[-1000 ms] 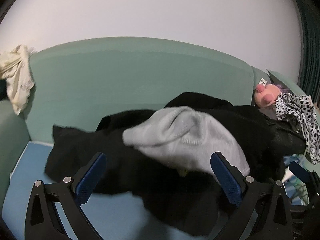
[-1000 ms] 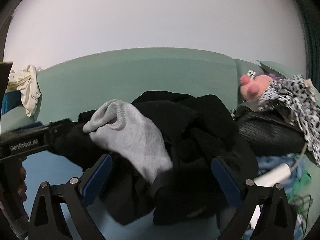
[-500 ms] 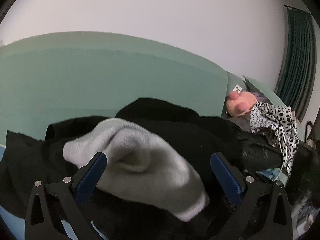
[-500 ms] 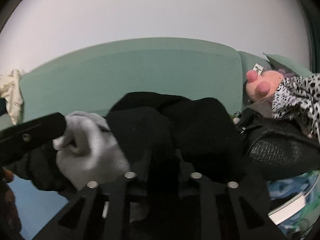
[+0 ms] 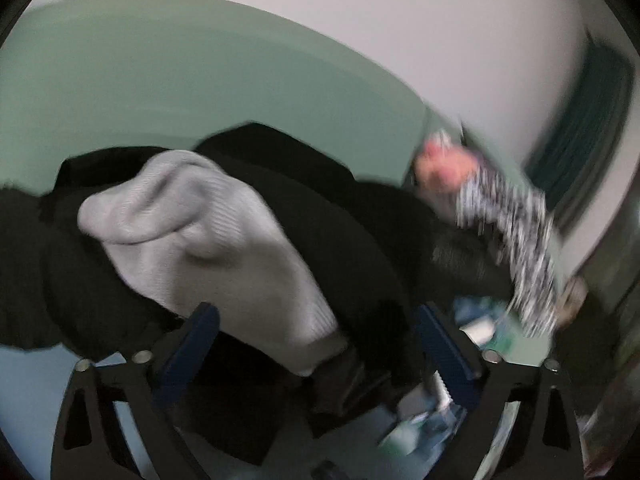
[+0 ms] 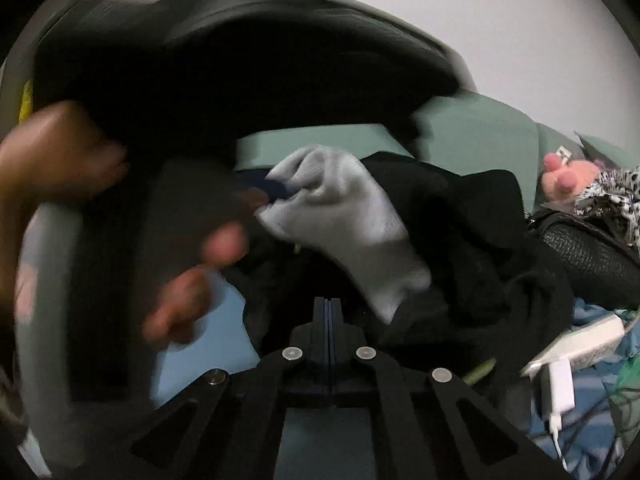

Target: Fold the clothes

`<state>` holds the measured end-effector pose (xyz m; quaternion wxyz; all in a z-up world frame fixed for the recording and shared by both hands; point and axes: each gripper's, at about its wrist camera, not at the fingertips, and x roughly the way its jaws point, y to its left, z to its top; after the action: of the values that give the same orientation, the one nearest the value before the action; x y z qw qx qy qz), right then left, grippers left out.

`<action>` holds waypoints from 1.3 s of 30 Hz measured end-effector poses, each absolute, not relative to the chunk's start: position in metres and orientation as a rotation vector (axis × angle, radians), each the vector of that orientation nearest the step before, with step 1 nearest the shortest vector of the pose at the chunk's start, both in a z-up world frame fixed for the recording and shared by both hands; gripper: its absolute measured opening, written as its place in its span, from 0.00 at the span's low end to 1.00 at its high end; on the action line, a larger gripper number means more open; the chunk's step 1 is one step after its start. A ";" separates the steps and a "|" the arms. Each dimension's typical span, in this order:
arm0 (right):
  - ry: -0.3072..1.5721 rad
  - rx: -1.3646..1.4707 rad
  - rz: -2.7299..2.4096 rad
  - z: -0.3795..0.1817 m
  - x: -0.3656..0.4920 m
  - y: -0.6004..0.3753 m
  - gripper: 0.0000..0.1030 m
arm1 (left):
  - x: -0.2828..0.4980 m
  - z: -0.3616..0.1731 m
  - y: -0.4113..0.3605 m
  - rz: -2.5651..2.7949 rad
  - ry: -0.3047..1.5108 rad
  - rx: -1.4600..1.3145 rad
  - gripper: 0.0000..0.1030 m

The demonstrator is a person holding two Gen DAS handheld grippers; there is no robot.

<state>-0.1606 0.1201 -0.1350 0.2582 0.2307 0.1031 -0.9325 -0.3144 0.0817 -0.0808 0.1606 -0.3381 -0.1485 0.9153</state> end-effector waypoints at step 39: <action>-0.013 0.699 -2.433 -0.073 -0.150 0.168 0.07 | -0.187 -0.083 -0.004 2.584 -0.766 -0.741 0.06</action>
<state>-0.1498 0.1682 -0.0725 0.3003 0.2632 -0.0048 -0.9168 -0.1869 -0.0041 -0.0835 0.1723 -0.2611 -0.2701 0.9106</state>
